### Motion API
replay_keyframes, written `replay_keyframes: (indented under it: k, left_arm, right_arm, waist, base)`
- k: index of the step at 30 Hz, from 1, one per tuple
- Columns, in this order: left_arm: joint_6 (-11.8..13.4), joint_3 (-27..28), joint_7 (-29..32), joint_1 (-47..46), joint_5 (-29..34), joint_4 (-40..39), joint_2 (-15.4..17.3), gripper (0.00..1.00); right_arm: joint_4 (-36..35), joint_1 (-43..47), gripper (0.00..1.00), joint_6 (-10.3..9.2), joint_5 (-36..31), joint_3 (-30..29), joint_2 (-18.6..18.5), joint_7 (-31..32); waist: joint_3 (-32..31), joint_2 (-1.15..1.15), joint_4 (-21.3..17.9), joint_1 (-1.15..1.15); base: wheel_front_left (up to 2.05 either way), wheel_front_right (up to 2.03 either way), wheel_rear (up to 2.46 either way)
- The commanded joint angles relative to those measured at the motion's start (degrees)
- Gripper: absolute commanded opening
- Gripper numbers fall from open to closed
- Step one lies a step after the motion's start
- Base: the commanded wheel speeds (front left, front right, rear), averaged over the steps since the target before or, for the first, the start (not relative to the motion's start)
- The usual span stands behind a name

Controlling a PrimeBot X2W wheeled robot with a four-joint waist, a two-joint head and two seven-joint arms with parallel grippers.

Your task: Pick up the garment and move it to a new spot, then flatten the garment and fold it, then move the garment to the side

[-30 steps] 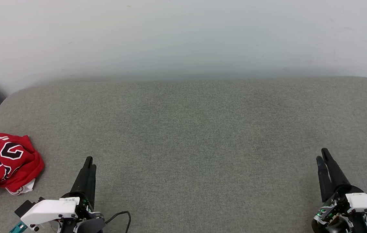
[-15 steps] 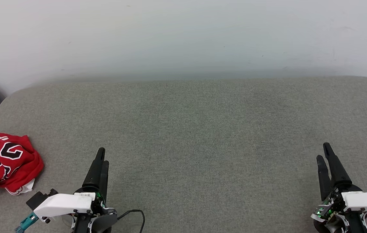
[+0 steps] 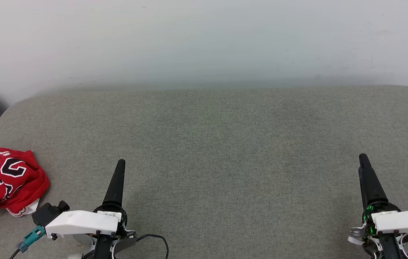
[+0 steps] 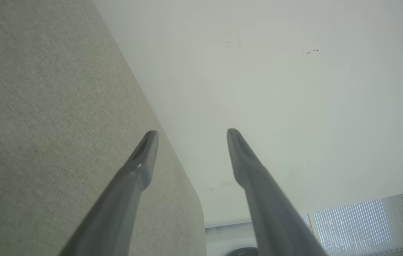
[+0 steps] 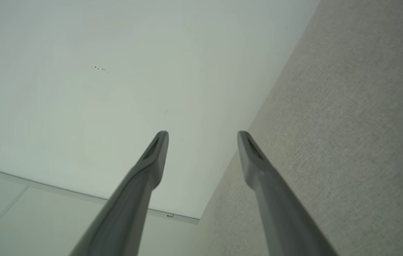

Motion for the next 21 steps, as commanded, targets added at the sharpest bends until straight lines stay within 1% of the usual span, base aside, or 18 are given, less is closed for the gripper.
replay_keyframes:
  k: [1,6,11,17,21]
  left_arm:
    - [0.0,-0.4,-0.5,-2.0,2.0,-0.8,0.1,1.0]
    - [0.0,-1.2,-1.5,-2.2,8.6,-0.8,0.1,1.0]
    - [0.0,-1.6,-2.5,-2.2,14.8,-1.5,0.1,1.0]
    - [1.1,-2.2,-3.7,-2.0,22.2,-1.6,0.1,1.0]
    - [1.3,-3.1,-4.4,-2.2,27.9,-0.9,0.1,1.0]
  right_arm:
    - [-1.3,-0.3,1.0,0.0,-1.9,0.2,-0.1,-0.5]
    - [-2.0,-0.1,1.0,-0.01,-8.0,0.5,-0.1,-1.6]
    - [-2.6,0.1,1.0,-0.01,-15.5,0.3,-0.1,-2.3]
    - [-3.2,0.4,1.0,-0.01,-23.9,0.6,-0.1,-2.2]
    - [-3.6,0.5,1.0,-0.01,-28.1,0.9,-0.1,-2.2]
  waist:
    - [0.0,0.0,0.0,0.0]
    - [-0.1,0.0,0.1,0.0]
    - [-0.1,0.0,0.3,0.0]
    - [-0.2,0.0,0.4,0.0]
    - [-0.3,0.0,0.4,0.0]
  base:
    - [0.0,0.0,0.0]
    - [0.0,0.0,0.0]
    - [0.0,0.0,0.0]
    - [0.0,0.0,0.0]
    - [0.0,0.0,0.0]
